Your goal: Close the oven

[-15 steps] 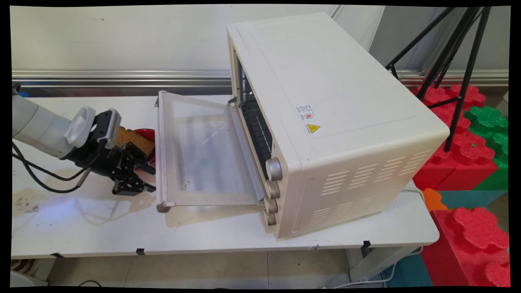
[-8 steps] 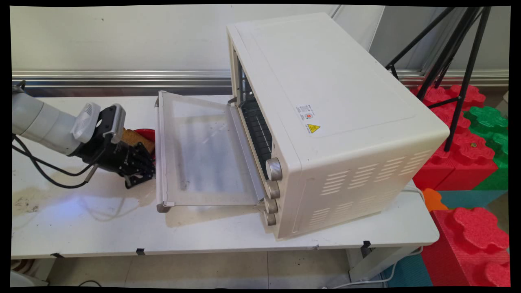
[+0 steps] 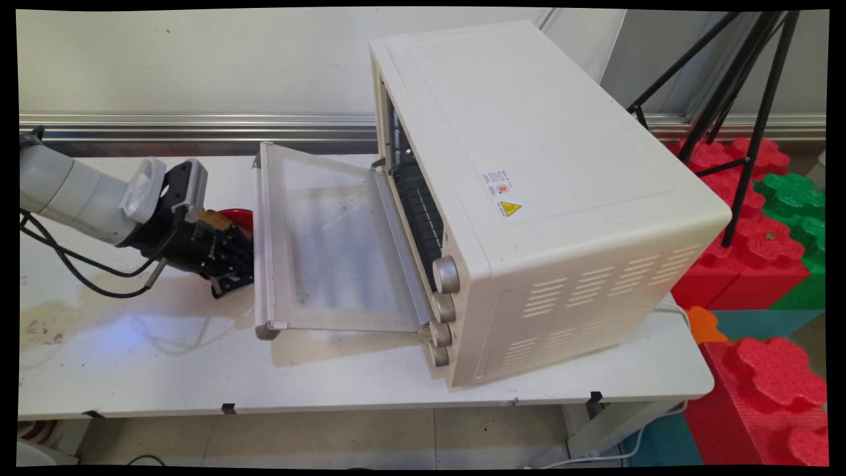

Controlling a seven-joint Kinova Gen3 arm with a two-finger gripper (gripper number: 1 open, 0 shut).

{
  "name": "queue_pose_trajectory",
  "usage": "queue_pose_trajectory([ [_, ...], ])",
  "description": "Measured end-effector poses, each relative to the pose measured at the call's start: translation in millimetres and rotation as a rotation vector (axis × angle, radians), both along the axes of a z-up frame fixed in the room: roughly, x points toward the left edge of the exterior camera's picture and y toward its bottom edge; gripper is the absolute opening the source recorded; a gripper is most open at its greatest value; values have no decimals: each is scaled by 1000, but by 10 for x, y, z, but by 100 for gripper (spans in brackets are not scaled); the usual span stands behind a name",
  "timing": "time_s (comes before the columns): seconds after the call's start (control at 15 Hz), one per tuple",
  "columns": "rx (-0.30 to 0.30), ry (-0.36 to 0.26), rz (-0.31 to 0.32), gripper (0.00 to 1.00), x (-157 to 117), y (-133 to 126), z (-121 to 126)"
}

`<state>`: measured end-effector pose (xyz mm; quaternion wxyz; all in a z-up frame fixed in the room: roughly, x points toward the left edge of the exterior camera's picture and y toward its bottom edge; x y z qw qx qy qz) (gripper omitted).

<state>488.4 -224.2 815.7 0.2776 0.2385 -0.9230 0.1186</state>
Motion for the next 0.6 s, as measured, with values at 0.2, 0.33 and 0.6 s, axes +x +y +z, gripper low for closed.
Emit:
queue_pose_trajectory([
  [0.2, -8, 17, -2, 0, -18, -30, 32],
  [0.33, -16, 34, -2, 0, -31, -41, 74],
  [0.6, -33, 64, -6, 0, -81, -81, 159],
])
